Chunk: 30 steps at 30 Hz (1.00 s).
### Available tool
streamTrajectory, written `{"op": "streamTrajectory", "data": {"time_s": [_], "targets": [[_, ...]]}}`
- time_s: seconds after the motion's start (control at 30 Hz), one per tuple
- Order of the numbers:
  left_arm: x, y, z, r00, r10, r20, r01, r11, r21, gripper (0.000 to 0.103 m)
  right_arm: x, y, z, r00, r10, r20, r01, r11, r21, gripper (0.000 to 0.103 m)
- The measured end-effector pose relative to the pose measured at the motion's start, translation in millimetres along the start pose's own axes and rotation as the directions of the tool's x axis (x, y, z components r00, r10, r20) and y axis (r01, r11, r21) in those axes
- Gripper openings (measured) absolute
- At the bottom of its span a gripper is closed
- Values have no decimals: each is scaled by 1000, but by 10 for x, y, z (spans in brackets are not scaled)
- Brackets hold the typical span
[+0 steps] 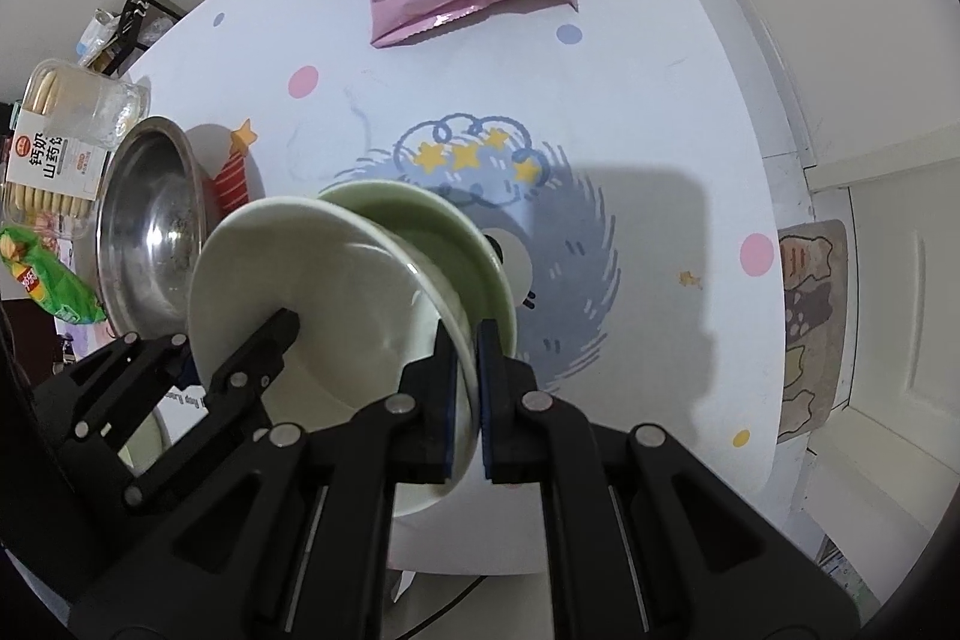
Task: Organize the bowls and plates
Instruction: 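Lower the cream bowls onto the stacked bowls and open both tools, then move both open tools to the pale green bowls on the table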
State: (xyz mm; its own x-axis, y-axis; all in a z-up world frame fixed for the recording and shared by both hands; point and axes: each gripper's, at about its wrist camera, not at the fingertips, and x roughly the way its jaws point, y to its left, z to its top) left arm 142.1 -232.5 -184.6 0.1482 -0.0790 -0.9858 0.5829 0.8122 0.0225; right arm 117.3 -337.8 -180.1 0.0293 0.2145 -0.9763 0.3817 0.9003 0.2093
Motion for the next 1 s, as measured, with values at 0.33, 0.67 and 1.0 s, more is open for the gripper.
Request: {"op": "streamTrajectory", "data": {"time_s": [0.33, 0.67, 1.0], "targets": [[32, -96, -34, 999, 32, -3, -32, 999, 29, 34, 70, -57, -12, 1000, 16, 4, -16, 999, 50, 15], [-164, -17, 20, 997, 33, 76, -33, 999, -7, 76, -229, -23, -77, 994, -42, 98, 35, 997, 71, 65], [-511, 356, -220, 989, -1, 148, 20, 992, -127, 76, -471, 80, -163, 986, -12, 169, -1, 997, 76, 66]]}}
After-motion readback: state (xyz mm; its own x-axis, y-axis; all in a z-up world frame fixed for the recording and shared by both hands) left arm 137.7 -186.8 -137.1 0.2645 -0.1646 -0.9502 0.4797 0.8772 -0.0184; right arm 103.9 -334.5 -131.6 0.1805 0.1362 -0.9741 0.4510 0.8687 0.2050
